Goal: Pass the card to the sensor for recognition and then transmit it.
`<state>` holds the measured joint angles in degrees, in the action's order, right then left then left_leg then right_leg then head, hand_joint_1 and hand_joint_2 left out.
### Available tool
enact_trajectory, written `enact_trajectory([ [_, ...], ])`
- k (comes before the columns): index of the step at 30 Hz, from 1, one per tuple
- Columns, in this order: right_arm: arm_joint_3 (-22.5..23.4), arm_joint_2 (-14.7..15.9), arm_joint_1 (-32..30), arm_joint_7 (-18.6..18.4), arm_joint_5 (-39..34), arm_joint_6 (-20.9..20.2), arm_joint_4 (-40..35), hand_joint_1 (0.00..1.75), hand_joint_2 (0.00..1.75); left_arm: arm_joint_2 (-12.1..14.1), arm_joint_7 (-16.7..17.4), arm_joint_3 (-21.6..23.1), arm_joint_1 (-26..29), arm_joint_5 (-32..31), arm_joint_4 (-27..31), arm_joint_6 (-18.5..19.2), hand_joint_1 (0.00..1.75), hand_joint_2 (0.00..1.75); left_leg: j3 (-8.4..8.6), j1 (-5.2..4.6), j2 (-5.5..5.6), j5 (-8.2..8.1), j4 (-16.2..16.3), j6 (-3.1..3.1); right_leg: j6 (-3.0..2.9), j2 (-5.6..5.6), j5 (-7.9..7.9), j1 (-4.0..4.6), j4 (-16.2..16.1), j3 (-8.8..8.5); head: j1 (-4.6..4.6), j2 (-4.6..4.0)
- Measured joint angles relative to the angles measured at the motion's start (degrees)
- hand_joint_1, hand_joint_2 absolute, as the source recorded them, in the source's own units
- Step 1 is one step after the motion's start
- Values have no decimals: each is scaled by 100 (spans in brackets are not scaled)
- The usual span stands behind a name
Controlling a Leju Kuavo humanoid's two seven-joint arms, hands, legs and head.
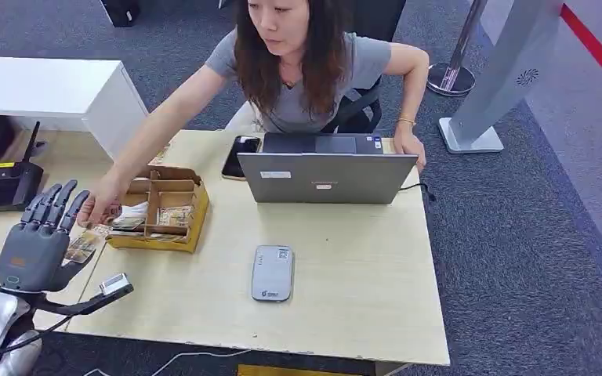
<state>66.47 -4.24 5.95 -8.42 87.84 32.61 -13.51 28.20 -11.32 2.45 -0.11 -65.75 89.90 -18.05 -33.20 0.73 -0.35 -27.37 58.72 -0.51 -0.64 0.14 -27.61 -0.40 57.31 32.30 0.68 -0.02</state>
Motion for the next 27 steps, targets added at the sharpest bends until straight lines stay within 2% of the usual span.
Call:
enact_trajectory([
  [27, -39, 0, -8, -37, -11, -61, 4, 0, 175, 59, 109, 225, -15, -83, -138, -109, 175, 175, 0, 1, 0, 1, 0, 0, 0, -1, 0, 0, 0, -1, -2, 0],
])
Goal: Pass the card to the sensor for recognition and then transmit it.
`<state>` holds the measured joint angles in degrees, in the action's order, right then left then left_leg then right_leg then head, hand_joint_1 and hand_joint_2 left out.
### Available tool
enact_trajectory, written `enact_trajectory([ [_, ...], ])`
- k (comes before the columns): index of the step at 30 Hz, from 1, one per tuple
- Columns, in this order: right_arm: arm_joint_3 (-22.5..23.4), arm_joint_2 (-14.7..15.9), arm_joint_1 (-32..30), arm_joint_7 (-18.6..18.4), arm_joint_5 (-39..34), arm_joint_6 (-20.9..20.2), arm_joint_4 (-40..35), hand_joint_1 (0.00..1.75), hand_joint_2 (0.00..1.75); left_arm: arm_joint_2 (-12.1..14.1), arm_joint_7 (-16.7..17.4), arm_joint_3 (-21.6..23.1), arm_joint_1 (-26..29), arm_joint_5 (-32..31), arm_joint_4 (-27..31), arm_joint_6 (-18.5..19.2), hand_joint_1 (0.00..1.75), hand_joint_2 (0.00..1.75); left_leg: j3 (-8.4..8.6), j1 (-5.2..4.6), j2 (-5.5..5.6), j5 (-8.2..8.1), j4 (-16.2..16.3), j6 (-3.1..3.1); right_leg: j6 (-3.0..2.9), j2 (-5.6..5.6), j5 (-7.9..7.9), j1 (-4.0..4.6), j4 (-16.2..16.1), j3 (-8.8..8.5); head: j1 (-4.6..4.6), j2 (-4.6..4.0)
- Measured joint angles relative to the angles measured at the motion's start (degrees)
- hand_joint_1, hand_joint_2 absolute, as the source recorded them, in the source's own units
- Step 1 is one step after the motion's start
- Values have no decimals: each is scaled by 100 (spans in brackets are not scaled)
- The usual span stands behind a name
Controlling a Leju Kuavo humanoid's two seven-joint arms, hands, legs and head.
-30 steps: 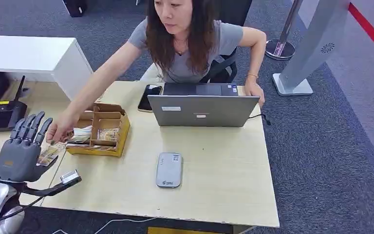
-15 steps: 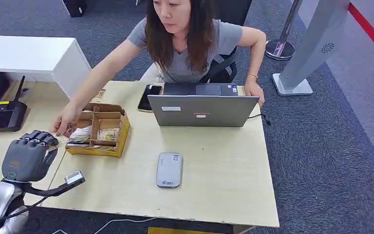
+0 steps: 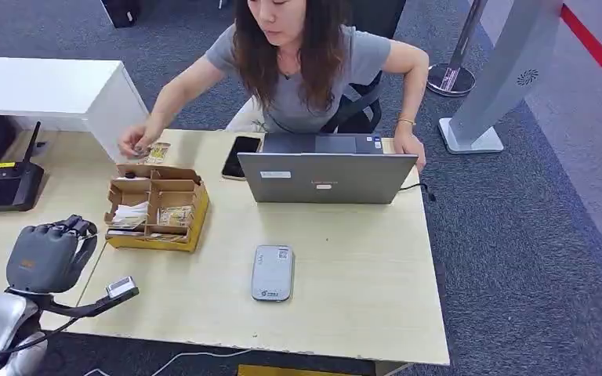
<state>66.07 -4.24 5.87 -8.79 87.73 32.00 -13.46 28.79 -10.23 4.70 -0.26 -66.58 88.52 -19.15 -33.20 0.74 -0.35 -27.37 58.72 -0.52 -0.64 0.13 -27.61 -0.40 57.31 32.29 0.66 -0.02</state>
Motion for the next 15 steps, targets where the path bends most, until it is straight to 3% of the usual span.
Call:
enact_trajectory([
  [15, -20, 0, -1, -42, 2, -92, 0, 0, 175, 92, 61, 30, 0, -48, -22, -33, 175, 175, 0, -1, 0, 0, 0, 0, 0, 0, 0, 0, 0, 0, 2, 0],
])
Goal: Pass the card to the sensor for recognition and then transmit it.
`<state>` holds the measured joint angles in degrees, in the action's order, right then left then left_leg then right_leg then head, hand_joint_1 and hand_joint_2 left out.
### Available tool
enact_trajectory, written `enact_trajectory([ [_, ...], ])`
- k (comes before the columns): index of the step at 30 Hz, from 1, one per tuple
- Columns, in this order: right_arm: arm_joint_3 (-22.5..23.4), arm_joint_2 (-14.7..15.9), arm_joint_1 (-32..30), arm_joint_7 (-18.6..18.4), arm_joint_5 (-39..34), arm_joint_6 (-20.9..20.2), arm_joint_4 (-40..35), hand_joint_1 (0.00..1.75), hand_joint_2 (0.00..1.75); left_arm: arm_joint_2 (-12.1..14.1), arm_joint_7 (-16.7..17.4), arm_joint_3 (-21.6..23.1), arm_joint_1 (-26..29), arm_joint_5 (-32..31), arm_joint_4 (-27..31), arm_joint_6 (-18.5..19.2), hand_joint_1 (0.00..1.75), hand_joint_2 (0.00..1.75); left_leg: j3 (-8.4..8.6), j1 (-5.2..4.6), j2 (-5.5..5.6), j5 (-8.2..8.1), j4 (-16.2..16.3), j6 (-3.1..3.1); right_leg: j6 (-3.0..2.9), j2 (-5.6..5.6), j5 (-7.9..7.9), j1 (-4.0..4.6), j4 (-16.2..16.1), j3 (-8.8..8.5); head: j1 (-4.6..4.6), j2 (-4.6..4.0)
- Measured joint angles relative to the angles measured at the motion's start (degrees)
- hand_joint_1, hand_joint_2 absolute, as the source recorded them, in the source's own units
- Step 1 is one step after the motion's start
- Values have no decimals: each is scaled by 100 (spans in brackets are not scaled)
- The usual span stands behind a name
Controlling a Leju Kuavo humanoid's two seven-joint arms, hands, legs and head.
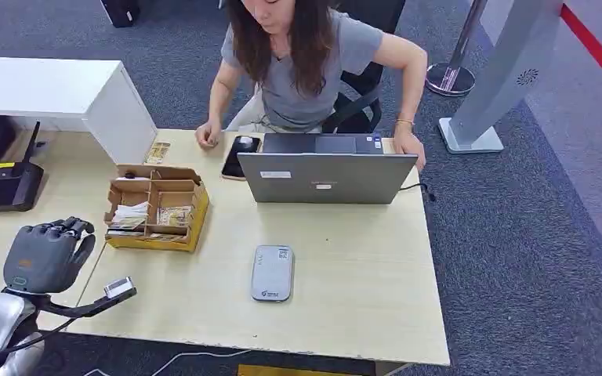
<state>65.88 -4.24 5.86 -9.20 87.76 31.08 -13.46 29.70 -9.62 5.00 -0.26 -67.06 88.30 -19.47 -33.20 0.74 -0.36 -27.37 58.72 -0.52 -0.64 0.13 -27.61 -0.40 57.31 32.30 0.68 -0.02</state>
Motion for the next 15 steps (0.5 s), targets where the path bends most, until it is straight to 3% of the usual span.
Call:
enact_trajectory([
  [2, -24, 0, 1, -57, 31, -127, 2, 0, 175, 52, 77, 37, -50, -175, -37, -35, 175, 175, 0, 0, 1, 0, 0, 0, 0, 1, 0, 0, 0, 1, 0, 0],
  [4, -114, -2, 13, -131, 94, -243, 9, 0, 175, 41, 279, 266, -425, -779, -255, -229, 175, 175, 1, 0, 3, 2, 1, -1, 1, 4, 2, 0, 0, -1, -2, 0],
  [7, -177, -2, 60, -162, 142, -302, 11, 0, 175, -29, 418, 523, -814, -1188, -516, -424, 175, 175, 1, -1, 3, 7, 2, 4, 2, 4, 6, 0, 0, -2, 0, 0],
  [15, -371, -26, 182, -264, 208, -383, 17, 0, 175, -429, 686, 1515, -1790, -1958, -1507, -699, 175, 175, 0, -2, 1, 8, 8, 5, 9, 2, 13, -1, 0, -2, -2, 0],
])
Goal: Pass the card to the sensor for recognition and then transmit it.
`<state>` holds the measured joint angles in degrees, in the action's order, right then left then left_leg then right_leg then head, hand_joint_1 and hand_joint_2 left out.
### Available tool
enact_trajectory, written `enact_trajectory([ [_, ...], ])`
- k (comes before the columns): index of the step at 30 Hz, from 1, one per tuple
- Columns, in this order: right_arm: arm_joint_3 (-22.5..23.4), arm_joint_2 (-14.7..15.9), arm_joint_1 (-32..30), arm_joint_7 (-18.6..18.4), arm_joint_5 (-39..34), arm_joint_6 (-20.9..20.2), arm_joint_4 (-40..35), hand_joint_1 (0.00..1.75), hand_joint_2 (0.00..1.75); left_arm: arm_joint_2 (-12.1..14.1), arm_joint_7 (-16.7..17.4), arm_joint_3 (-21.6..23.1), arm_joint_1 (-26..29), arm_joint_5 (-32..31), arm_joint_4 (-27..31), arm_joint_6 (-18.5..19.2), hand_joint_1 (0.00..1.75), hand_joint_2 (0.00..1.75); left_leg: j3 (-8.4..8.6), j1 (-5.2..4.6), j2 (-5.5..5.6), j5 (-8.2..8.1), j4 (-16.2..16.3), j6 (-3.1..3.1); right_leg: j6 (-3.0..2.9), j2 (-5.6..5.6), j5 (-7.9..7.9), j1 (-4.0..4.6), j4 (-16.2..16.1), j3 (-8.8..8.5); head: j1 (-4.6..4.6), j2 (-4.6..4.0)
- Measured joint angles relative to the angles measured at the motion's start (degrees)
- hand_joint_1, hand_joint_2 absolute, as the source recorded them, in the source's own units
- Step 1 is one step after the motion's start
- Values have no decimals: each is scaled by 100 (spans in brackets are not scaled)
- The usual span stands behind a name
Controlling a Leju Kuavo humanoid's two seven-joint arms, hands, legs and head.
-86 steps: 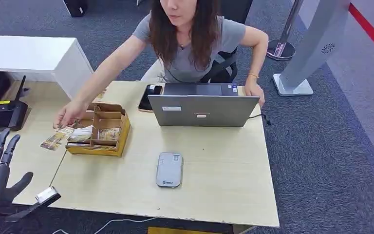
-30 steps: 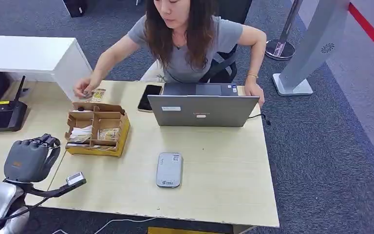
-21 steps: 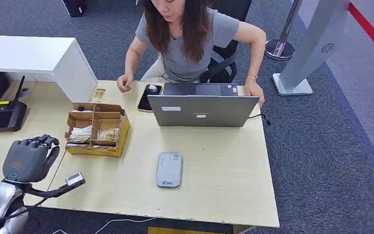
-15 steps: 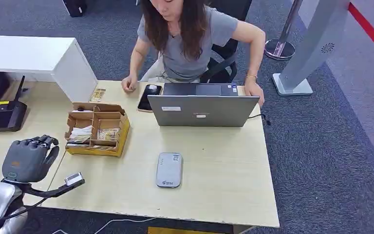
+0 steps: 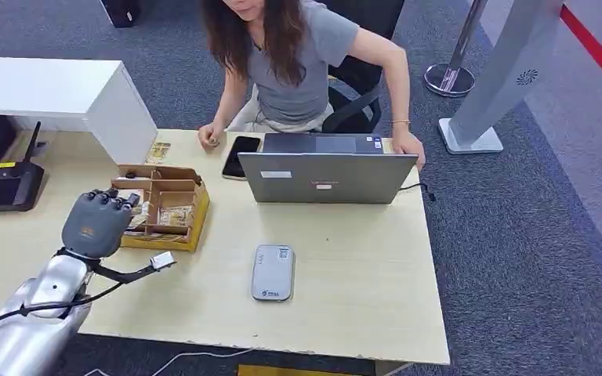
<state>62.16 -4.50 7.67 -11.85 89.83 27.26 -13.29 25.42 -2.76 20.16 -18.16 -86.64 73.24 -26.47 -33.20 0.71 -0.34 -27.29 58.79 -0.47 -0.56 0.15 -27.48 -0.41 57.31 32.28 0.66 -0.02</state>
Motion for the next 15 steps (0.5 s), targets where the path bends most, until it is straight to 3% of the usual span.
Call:
enact_trajectory([
  [6, -77, -4, -1, -35, -2, 0, 7, 0, 175, -227, 99, 470, -355, -42, -516, -55, 175, 175, -1, 0, -2, -1, 1, 0, 0, -3, 0, -4, 0, 2, 0, 2],
  [15, -83, -4, -6, -37, -2, 0, 22, 0, 175, -360, 105, 679, -485, -44, -773, -72, 175, 175, 0, 0, -2, 0, 1, 0, 0, -4, 0, -3, 0, 3, 0, 0],
])
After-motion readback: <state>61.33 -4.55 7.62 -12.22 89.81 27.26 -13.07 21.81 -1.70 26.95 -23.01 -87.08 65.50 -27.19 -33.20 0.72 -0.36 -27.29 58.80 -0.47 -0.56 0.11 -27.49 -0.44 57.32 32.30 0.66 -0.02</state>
